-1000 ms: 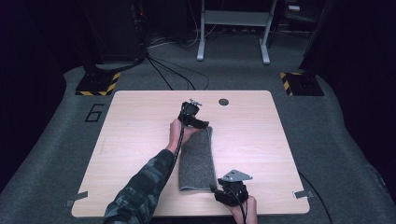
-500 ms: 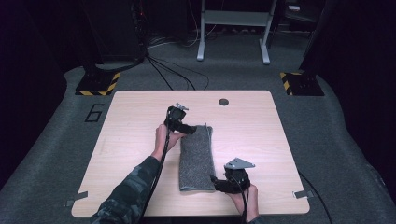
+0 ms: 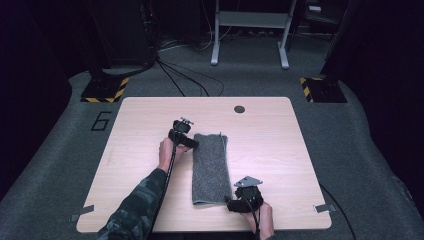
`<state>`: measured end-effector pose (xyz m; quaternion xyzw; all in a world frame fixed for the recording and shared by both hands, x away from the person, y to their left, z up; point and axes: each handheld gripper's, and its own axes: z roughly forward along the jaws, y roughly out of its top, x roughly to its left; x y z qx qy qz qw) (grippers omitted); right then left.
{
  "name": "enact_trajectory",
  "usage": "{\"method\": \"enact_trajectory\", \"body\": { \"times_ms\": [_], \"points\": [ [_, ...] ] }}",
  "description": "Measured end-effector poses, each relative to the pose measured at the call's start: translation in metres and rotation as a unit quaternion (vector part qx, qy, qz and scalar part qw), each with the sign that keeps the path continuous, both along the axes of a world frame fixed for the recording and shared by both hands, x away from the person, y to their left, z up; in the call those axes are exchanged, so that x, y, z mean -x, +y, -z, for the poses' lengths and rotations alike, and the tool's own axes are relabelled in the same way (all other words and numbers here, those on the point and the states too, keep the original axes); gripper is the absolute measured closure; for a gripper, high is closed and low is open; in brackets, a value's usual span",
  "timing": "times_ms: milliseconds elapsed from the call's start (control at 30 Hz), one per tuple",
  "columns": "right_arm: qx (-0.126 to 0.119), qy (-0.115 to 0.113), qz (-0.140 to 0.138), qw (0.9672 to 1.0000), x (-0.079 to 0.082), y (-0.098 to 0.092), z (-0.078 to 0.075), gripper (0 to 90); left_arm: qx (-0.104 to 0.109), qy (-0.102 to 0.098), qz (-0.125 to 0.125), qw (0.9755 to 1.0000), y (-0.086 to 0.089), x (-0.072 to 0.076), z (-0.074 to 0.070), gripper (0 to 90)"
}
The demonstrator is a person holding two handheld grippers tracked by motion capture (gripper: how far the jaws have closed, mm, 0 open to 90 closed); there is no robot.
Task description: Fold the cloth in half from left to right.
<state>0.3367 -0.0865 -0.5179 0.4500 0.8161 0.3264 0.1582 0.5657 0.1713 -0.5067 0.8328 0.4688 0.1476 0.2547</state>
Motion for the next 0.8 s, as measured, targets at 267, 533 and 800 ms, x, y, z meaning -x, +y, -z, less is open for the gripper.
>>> {"method": "enact_trajectory", "body": {
  "times_ms": [267, 533, 800],
  "points": [
    [0.003, -0.007, 0.003, 1.0000, 0.007, -0.001, 0.001, 28.5, 0.000, -0.008, -0.001, 1.0000, 0.001, -0.007, 0.002, 14.6],
    [-0.017, -0.005, -0.017, 0.9997, -0.015, -0.010, -0.013, 26.1, 0.037, -0.018, 0.002, 0.9991, 0.011, 0.017, -0.015, 15.2],
    [-0.022, -0.025, 0.000, 0.9995, -0.069, -0.017, -0.023, 24.0, 0.057, -0.022, 0.047, 0.9970, 0.014, 0.069, -0.024, 15.0]
  ]
}}
